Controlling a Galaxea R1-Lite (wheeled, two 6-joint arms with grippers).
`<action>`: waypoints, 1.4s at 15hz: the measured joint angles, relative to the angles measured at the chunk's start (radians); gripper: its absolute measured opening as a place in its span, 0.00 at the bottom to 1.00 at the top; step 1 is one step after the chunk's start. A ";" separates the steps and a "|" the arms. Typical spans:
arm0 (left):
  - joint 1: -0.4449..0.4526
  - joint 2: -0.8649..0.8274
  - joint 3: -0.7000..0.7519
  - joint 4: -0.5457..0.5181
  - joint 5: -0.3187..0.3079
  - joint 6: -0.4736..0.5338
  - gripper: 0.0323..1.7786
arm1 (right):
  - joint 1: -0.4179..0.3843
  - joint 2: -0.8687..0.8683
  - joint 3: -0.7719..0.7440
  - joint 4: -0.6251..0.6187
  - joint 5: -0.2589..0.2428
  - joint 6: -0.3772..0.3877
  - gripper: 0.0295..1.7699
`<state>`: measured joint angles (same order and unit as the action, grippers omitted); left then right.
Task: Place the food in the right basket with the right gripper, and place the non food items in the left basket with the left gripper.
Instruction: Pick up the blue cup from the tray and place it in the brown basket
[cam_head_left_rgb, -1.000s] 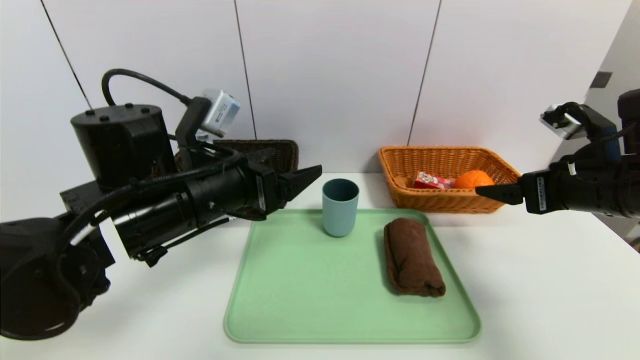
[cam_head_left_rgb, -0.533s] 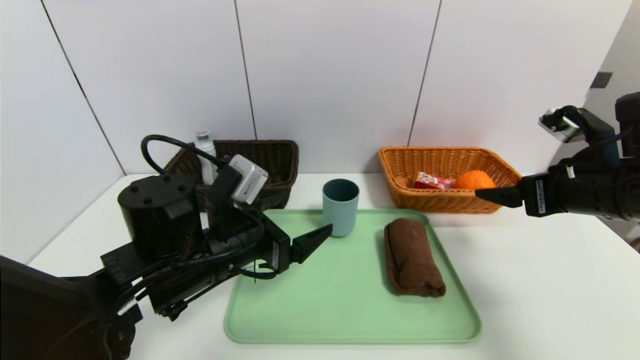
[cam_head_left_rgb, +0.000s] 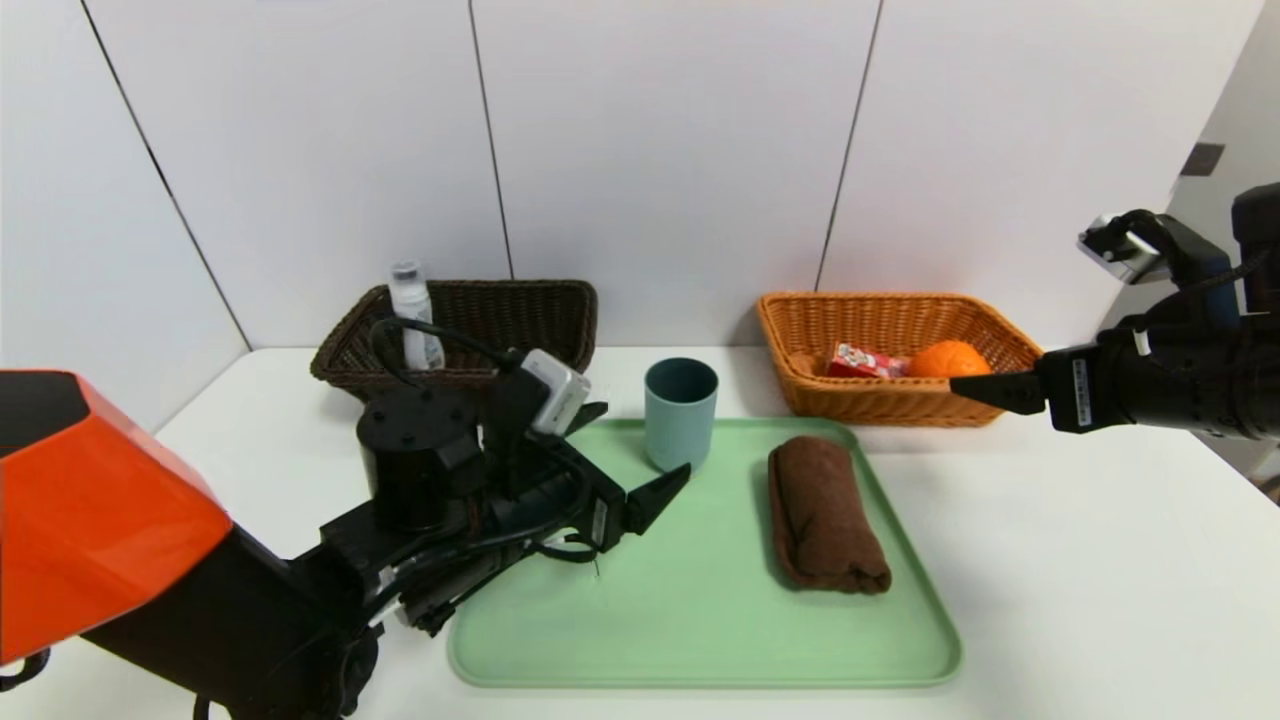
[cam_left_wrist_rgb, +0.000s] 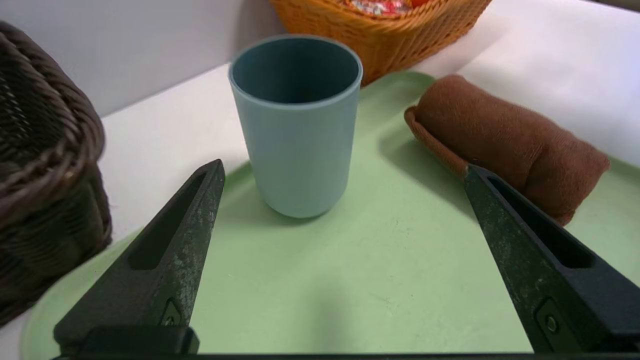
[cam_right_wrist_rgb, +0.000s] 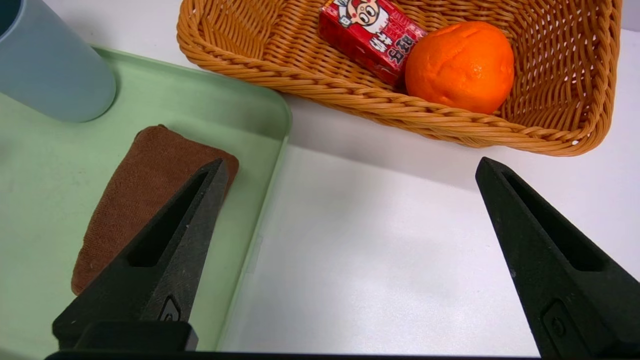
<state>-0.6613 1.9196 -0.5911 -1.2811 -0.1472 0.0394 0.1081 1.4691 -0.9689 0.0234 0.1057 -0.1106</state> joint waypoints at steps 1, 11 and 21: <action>-0.001 0.018 -0.003 0.000 0.001 -0.001 0.95 | 0.000 0.000 0.000 0.000 0.000 0.000 0.97; -0.007 0.099 -0.149 0.105 0.086 0.000 0.95 | 0.001 -0.003 0.013 0.000 0.001 0.003 0.97; -0.007 0.140 -0.225 0.128 0.085 -0.004 0.95 | 0.000 -0.004 0.015 -0.001 -0.001 0.003 0.97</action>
<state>-0.6687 2.0596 -0.8157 -1.1530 -0.0623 0.0351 0.1081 1.4649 -0.9543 0.0226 0.1043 -0.1077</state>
